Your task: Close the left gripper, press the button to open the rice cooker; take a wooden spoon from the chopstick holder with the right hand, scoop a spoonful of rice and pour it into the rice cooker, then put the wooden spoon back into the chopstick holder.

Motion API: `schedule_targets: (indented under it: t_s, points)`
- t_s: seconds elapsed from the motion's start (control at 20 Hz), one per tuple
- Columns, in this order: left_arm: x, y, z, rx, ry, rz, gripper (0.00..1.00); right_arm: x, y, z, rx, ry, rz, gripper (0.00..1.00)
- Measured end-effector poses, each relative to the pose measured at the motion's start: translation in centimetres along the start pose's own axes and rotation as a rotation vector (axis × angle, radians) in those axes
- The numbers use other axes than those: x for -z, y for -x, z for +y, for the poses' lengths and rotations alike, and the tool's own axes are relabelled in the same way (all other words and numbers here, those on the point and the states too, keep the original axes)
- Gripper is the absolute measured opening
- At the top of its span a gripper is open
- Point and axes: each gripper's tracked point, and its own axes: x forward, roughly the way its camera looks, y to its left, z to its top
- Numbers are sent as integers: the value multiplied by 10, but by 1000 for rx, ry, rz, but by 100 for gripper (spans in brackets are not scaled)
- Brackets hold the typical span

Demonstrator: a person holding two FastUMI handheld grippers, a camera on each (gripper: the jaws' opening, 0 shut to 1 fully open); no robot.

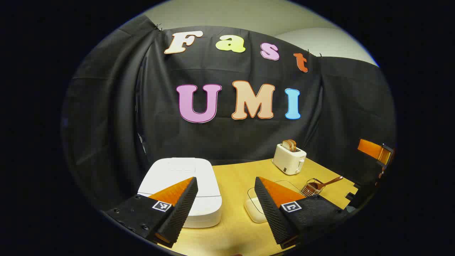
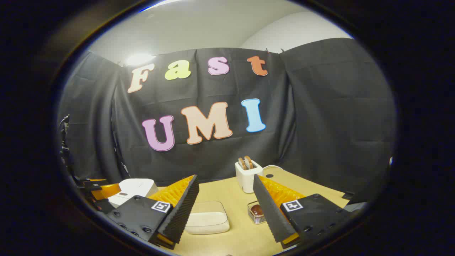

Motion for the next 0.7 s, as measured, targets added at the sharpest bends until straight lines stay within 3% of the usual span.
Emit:
schedule_targets:
  t_s: [0.7]
  points:
    - [-1, 0, 2, -12, -2, -9, 95, -1, -2, 4, -12, 2, 0, 97]
